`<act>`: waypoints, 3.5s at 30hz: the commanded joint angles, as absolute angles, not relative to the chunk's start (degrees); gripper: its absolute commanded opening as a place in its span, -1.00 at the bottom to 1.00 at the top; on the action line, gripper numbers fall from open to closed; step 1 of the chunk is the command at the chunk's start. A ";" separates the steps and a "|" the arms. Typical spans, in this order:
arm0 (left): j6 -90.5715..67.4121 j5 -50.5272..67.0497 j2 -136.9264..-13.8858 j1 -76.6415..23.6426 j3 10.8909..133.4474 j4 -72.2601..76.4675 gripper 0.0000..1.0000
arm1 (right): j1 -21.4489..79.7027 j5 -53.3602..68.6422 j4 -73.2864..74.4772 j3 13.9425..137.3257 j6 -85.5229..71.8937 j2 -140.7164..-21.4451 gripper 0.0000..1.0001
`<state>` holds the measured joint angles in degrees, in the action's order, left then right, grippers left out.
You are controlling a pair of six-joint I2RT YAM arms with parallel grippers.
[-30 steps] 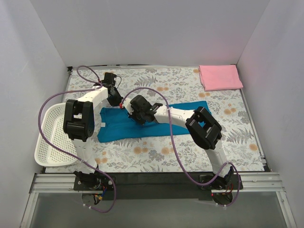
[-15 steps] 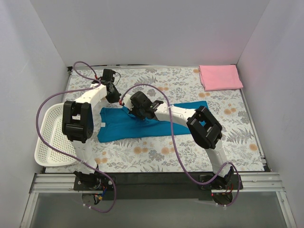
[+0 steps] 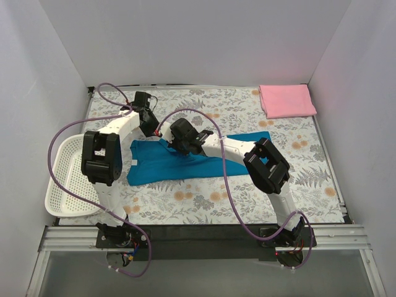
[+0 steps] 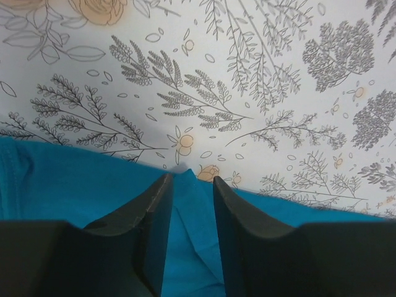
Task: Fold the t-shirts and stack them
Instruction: Fold the tshirt
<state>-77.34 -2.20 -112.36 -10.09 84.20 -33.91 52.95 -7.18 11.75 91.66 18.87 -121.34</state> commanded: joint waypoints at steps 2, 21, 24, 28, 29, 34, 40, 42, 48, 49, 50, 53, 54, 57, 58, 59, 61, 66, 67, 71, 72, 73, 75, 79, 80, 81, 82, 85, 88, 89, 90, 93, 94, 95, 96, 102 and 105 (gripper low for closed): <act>-77.26 -0.09 -113.55 -10.02 82.97 -33.49 -0.39 | 52.73 -6.24 8.88 92.64 18.90 -120.76 -0.97; -79.01 0.88 -114.78 -10.37 81.03 -34.37 -0.44 | 52.21 -4.48 8.26 91.84 17.49 -120.94 -0.97; -79.19 0.97 -114.87 -10.55 80.95 -34.28 -0.49 | 52.12 -4.31 8.26 91.85 17.31 -121.03 -0.97; -79.28 1.05 -114.79 -10.72 81.04 -34.28 -0.64 | 52.12 -4.13 8.26 91.76 17.14 -121.03 -0.97; -79.28 1.05 -114.87 -10.72 81.12 -34.28 -0.73 | 52.12 -4.22 8.17 91.67 17.14 -120.94 -0.97; -79.19 -1.04 -113.73 -10.72 81.65 -34.54 -0.87 | 52.21 -3.96 8.17 91.49 17.14 -120.94 -0.97; -78.58 -2.64 -112.94 -10.81 83.76 -35.59 -1.00 | 52.03 -4.57 8.17 91.58 17.31 -120.85 -0.97; -78.49 -2.99 -112.68 -10.81 84.28 -36.12 -1.00 | 52.03 -5.18 8.17 91.76 17.58 -120.67 -0.97; -78.57 -5.53 -110.39 -10.81 84.81 -36.65 -1.00 | 51.85 -6.24 8.17 92.02 18.19 -120.32 -0.97; -78.57 -5.80 -110.04 -10.81 84.81 -36.65 -1.00 | 51.77 -6.24 8.09 92.02 18.19 -120.24 -0.97; -78.57 -6.24 -109.87 -10.81 84.81 -36.65 -1.00 | 51.68 -6.41 8.09 92.11 18.19 -120.32 -0.97; -78.31 -6.24 -110.04 -10.72 84.73 -36.65 -1.00 | 51.68 -6.59 8.09 91.76 18.11 -120.32 -0.97; -78.31 -5.98 -110.21 -10.72 84.64 -36.65 -1.00 | 51.59 -6.50 7.91 91.84 18.11 -120.32 -0.97; -78.31 -4.93 -111.26 -10.81 84.38 -36.21 -1.00 | 51.59 -6.42 7.82 91.67 18.02 -120.41 -0.97; -78.40 -4.49 -111.53 -10.90 84.29 -36.04 -1.00 | 51.50 -6.42 7.82 91.58 18.02 -120.58 -0.97; -78.40 -4.13 -111.71 -10.81 83.94 -35.77 -1.00 | 51.50 -6.42 7.74 91.67 18.02 -120.59 -0.97; -78.40 -3.00 -112.15 -10.81 83.76 -34.98 -1.00 | 51.50 -6.50 7.65 91.76 18.02 -120.76 -0.97; -78.49 -2.29 -112.50 -10.81 83.32 -33.58 -0.87 | 51.24 -6.33 7.65 91.67 17.93 -120.94 -0.97; -78.57 -2.29 -112.67 -10.81 83.32 -33.57 -0.85 | 51.33 -6.33 7.65 91.67 17.93 -121.02 -0.97; -78.57 -1.59 -112.76 -10.81 83.14 -33.23 -0.79 | 51.33 -6.07 7.65 91.41 17.75 -121.11 -0.97; -78.57 -1.50 -112.76 -10.81 82.97 -33.05 -0.78 | 51.24 -6.06 7.56 91.41 17.75 -121.11 -0.97; -78.57 -1.32 -112.76 -10.81 82.88 -32.96 -0.78 | 51.24 -6.06 7.56 91.32 17.75 -121.11 -0.97; -78.57 -1.06 -112.94 -10.81 82.97 -32.96 -0.78 | 51.33 -6.15 7.65 91.23 17.75 -121.03 -0.97; -78.66 -0.88 -112.94 -10.81 83.06 -32.87 -0.94 | 51.33 -6.15 7.56 91.23 17.75 -121.11 -0.97; -78.58 -0.97 -112.85 -10.81 83.23 -32.87 -0.97 | 51.24 -6.24 7.56 91.32 17.75 -121.11 -0.97; -78.49 -0.97 -112.76 -10.81 83.32 -32.96 -1.00 | 51.24 -6.24 7.47 91.41 17.84 -121.11 -0.97; -78.23 -1.05 -112.68 -10.81 83.49 -32.96 -1.00 | 51.33 -6.33 7.47 91.32 17.84 -121.20 -0.97; -78.22 -1.67 -112.15 -10.81 84.46 -33.48 -1.00 | 51.24 -6.85 7.38 91.58 17.93 -121.20 -0.97; -78.13 -2.72 -111.27 -10.72 85.78 -34.01 -1.00 | 51.07 -7.91 6.86 91.67 18.02 -121.03 -0.97; -78.13 -2.99 -111.10 -10.81 86.13 -34.27 -1.00 | 51.15 -8.26 6.68 91.67 18.02 -121.03 -0.97; -78.13 -3.34 -110.83 -10.72 86.39 -34.36 -1.00 | 51.07 -8.44 6.59 91.58 18.02 -121.03 -0.97; -78.22 -5.18 -109.87 -10.81 86.57 -34.98 -1.00 | 50.71 -8.44 6.07 91.49 17.75 -121.02 -0.97; -78.31 -5.71 -109.60 -10.72 86.40 -35.24 -1.00 | 50.71 -8.44 5.98 91.32 17.75 -121.11 -0.97; -78.40 -6.15 -109.08 -10.81 86.22 -35.42 -1.00 | 50.71 -8.44 5.80 91.23 17.75 -121.11 -0.97; -78.66 -7.20 -108.90 -10.81 86.05 -35.68 -1.00 | 50.63 -8.44 5.54 91.23 17.75 -121.20 -0.97; -78.75 -9.66 -107.76 -10.72 86.13 -36.65 -1.00 | 50.62 -8.44 4.66 91.41 17.93 -121.73 -0.97; -78.93 -10.63 -107.23 -10.81 86.13 -37.09 -1.00 | 50.54 -8.53 4.22 91.49 18.28 -121.73 -0.97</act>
<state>-78.70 -7.40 -111.85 -10.72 84.53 -36.18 50.74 -7.60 7.20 91.42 17.98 -121.36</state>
